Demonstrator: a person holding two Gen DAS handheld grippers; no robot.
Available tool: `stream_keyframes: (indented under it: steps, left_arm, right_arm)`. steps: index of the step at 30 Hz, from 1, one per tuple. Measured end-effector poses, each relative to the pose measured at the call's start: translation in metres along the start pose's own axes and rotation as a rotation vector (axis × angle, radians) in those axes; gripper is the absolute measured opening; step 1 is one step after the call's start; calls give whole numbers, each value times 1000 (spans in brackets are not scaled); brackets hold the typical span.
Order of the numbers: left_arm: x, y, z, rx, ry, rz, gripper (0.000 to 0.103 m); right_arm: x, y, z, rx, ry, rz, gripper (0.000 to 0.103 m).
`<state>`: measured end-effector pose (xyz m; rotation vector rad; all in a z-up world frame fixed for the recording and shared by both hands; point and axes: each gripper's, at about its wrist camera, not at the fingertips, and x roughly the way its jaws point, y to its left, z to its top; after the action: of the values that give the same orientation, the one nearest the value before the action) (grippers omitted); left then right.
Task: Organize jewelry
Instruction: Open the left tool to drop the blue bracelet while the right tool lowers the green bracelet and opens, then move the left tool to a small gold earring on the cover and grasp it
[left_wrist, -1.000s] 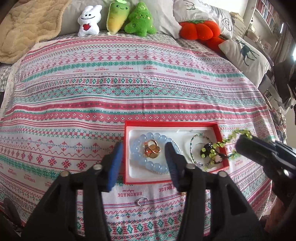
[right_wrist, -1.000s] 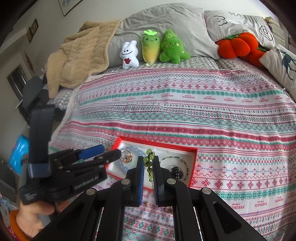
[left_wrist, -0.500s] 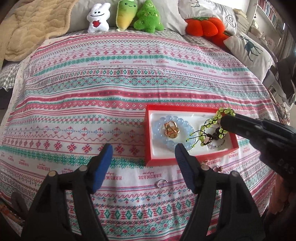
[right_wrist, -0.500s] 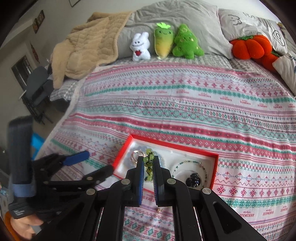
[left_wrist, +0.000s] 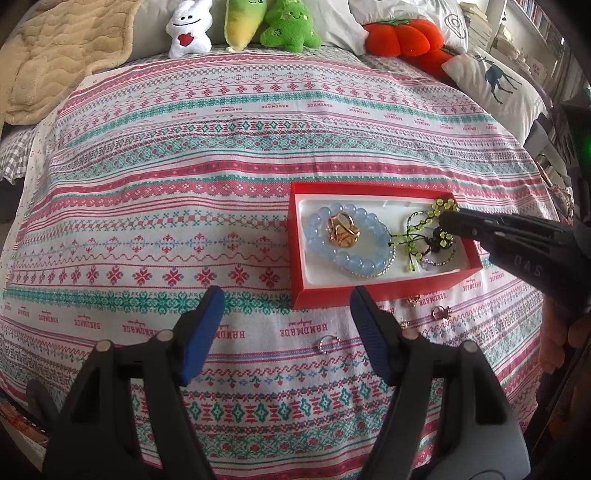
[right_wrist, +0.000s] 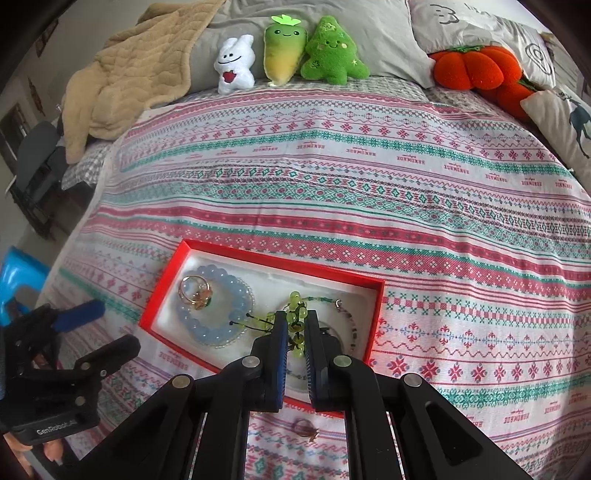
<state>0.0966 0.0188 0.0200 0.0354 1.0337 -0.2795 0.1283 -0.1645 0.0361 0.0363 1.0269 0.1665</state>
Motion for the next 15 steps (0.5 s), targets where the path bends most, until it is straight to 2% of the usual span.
stream_keyframes:
  steps: [7,11,13,14,15]
  left_arm:
    - [2,-7,-4,21,11,4,73]
    - [2,-11,-7,36,17,5,77]
    - [3,-13,-10,42,25,3,77]
    - [3,-14,-11,43,29,1,77]
    - [4,-14,-11,43,33,0,78]
  right_arm:
    - [-6,-2,1,7,-5,-3,15]
    - [-11,-3,-3,6,-5,-2,23]
    - [-15,-3,-6,-1,-6,-2,36]
    - [-19,-4,-8,-7,-10,-1,59]
    - [-21,-4,-10,-9,-16,1,71]
